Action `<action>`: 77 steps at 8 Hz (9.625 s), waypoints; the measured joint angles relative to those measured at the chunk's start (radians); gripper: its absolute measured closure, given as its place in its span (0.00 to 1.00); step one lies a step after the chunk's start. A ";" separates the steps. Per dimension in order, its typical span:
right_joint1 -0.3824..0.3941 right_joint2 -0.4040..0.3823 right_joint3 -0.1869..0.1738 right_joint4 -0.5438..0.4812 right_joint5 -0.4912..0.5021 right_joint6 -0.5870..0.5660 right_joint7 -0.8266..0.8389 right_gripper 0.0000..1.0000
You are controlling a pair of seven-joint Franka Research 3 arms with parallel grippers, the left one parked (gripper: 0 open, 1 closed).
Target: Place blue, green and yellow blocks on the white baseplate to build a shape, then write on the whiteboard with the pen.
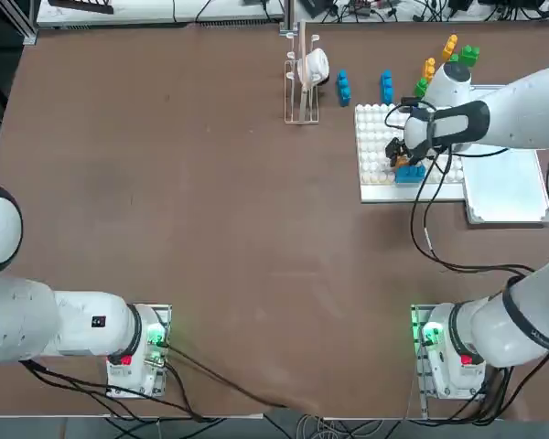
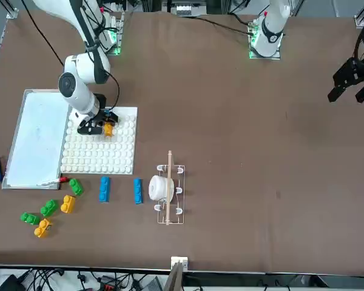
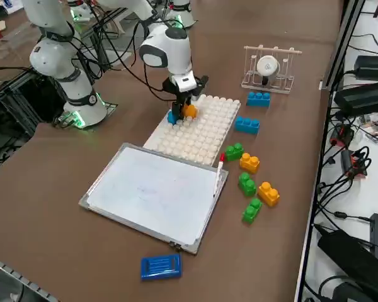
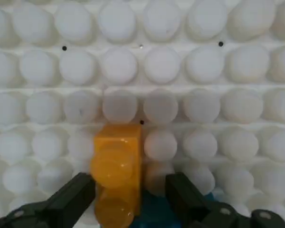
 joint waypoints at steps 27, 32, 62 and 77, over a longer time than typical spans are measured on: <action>-0.088 0.518 -0.009 0.933 0.000 -0.376 -0.018 0.03; -0.085 0.578 -0.009 1.016 0.000 -0.378 -0.018 0.04; -0.086 0.214 -0.014 0.693 -0.006 -0.481 -0.424 0.62; -0.066 -0.006 0.000 0.182 -0.011 -0.149 -1.431 0.62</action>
